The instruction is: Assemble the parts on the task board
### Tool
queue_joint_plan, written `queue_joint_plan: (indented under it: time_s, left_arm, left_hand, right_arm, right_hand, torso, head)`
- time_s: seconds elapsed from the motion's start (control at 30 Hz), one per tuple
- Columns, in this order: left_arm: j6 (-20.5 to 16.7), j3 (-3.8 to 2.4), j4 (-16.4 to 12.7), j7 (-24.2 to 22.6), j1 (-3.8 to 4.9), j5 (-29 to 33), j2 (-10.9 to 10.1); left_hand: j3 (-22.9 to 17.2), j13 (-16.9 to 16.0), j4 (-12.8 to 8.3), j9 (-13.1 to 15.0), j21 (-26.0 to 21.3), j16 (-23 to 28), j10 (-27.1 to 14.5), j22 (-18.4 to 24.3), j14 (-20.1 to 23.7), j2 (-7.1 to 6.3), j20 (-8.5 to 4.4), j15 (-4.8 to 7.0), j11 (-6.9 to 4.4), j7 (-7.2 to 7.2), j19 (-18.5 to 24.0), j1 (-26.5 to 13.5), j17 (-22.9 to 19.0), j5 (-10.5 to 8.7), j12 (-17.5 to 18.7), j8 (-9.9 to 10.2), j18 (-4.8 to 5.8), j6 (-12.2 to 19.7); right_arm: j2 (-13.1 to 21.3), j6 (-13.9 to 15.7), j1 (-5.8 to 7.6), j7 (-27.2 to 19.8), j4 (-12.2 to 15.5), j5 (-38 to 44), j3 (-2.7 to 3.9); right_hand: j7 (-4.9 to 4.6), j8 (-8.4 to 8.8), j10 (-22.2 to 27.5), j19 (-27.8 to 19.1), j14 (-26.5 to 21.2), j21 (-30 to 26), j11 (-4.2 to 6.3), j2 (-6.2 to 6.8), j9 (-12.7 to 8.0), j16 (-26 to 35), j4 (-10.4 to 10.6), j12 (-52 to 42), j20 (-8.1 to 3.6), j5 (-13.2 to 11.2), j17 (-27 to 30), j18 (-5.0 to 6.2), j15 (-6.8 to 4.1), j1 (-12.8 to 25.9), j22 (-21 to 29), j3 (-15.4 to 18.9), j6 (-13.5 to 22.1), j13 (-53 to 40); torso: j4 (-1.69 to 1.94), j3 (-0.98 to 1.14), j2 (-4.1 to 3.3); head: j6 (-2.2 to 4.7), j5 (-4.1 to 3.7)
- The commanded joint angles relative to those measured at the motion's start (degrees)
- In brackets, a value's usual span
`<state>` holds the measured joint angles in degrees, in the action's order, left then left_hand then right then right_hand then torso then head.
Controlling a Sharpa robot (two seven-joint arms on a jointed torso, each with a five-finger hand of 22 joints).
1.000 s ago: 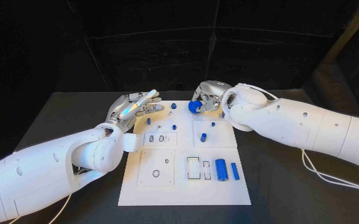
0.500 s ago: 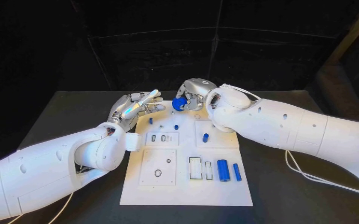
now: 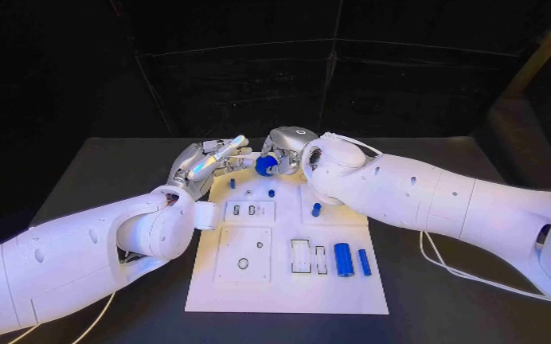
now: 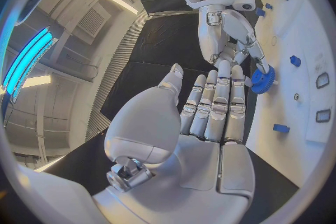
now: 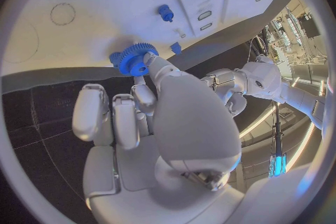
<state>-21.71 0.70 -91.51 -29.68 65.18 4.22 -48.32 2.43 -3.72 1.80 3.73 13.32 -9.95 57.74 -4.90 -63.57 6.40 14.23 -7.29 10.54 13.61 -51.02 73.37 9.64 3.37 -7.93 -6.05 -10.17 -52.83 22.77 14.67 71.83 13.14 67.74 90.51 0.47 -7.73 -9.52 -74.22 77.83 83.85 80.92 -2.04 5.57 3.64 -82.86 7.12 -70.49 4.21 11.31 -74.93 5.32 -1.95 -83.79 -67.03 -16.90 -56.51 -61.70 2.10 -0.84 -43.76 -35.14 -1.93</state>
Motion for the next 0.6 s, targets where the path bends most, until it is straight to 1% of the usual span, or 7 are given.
queue_joint_plan:
  time_s: [0.03,0.1,0.23,0.3,0.37,0.47,0.6]
  left_arm:
    - [0.8,-0.03,-0.11,-0.61,0.09,-0.46,0.03]
    - [0.79,-0.03,-0.13,-0.61,0.09,-0.46,0.01]
    - [0.78,-0.03,-0.11,-0.61,0.09,-0.46,0.03]
    - [0.79,-0.03,-0.1,-0.62,0.09,-0.46,0.05]
    - [0.8,-0.03,-0.08,-0.61,0.09,-0.46,0.06]
    - [0.8,-0.03,-0.05,-0.6,0.09,-0.46,0.07]
    - [0.84,-0.03,-0.05,-0.57,0.09,-0.46,0.08]
  left_hand:
    - [-0.08,0.0,-0.31,0.02,-0.3,0.38,-0.21,0.05,0.0,-0.04,-0.13,-0.2,-0.26,-0.2,-0.39,0.38,0.06,0.15,0.14,0.1,-0.4,0.2]
    - [-0.08,0.0,-0.31,0.02,-0.3,0.38,-0.21,0.05,0.0,-0.04,-0.13,-0.2,-0.26,-0.2,-0.39,0.38,0.06,0.15,0.14,0.1,-0.4,0.2]
    - [-0.08,0.0,-0.31,0.02,-0.3,0.38,-0.21,0.05,0.0,-0.04,-0.13,-0.2,-0.26,-0.2,-0.39,0.38,0.06,0.15,0.14,0.1,-0.4,0.2]
    - [-0.08,0.0,-0.31,0.02,-0.3,0.38,-0.21,0.05,0.0,-0.04,-0.13,-0.2,-0.26,-0.2,-0.39,0.38,0.06,0.15,0.14,0.1,-0.4,0.2]
    - [-0.08,0.0,-0.31,0.02,-0.3,0.38,-0.21,0.05,0.0,-0.04,-0.13,-0.2,-0.26,-0.2,-0.39,0.38,0.06,0.15,0.14,0.1,-0.4,0.2]
    - [-0.08,0.0,-0.31,0.02,-0.3,0.38,-0.21,0.05,0.0,-0.04,-0.13,-0.2,-0.26,-0.2,-0.39,0.38,0.06,0.15,0.14,0.1,-0.4,0.2]
    - [-0.08,0.0,-0.31,0.02,-0.3,0.38,-0.21,0.05,0.0,-0.04,-0.13,-0.2,-0.26,-0.2,-0.39,0.38,0.06,0.15,0.14,0.1,-0.4,0.2]
  right_arm:
    - [-0.32,-2.93,0.04,0.54,-0.31,0.27,0.01]
    - [-0.52,-3.63,-0.02,0.66,-0.46,0.14,0.0]
    - [-0.92,-4.06,-0.12,0.78,-0.97,0.01,-0.03]
    - [-1.09,-3.38,-0.16,0.8,-1.28,-0.02,-0.05]
    - [-1.2,-2.88,-0.18,0.83,-1.5,-0.04,-0.06]
    - [-1.39,-2.03,-0.21,0.95,-1.91,-0.06,-0.07]
    - [-1.6,-1.38,-0.22,0.9,-2.49,-0.99,-0.07]
  right_hand:
    - [0.33,-0.25,0.09,0.35,3.33,0.18,-0.27,0.22,0.24,0.04,-0.09,0.46,0.08,-0.26,0.05,-0.62,0.02,0.7,-0.03,-0.5,-2.27,0.17]
    - [0.3,-0.16,0.21,0.37,3.31,0.19,-0.3,0.31,0.22,0.08,-0.14,0.61,0.1,-0.29,0.11,-0.63,0.03,0.92,-0.08,-0.64,-2.18,0.32]
    - [0.15,0.2,0.56,0.33,3.27,0.16,-0.42,0.68,0.16,0.15,-0.3,1.04,0.16,-0.52,0.2,-0.64,0.12,1.55,-0.07,-0.95,-1.74,0.76]
    - [-0.43,1.39,1.49,0.26,3.25,0.1,-0.85,1.23,-0.07,0.2,-0.52,2.06,0.32,-0.67,0.24,-0.65,0.4,2.11,0.02,-1.25,0.33,1.96]
    - [-0.92,2.38,2.07,0.25,3.25,0.08,-1.31,1.84,-0.05,0.19,-0.66,2.66,0.63,-1.32,0.2,-0.67,0.8,2.85,0.02,-1.17,2.16,2.72]
    - [-1.38,3.59,3.15,0.15,3.26,0.0,-1.79,2.46,-0.08,0.15,-0.83,3.72,1.05,-1.69,0.1,-0.63,1.23,3.77,0.17,-0.83,4.59,4.09]
    - [-2.04,5.01,4.32,0.07,3.27,-0.05,-2.43,2.97,-0.01,0.06,-0.6,4.64,1.63,-2.01,-0.09,-0.61,1.79,5.1,0.25,0.32,7.8,5.4]
  torso:
    - [-0.11,0.04,-0.01]
    - [-0.13,0.08,-0.04]
    - [-0.08,0.05,0.02]
    - [-0.06,0.03,0.04]
    - [-0.09,0.03,0.02]
    - [-0.1,0.04,0.01]
    - [-0.08,0.04,0.02]
  head:
    - [-0.09,0.07]
    - [-0.15,0.11]
    - [-0.21,0.01]
    - [-0.24,0.03]
    - [-0.29,0.11]
    - [-0.37,0.11]
    - [-0.35,0.06]
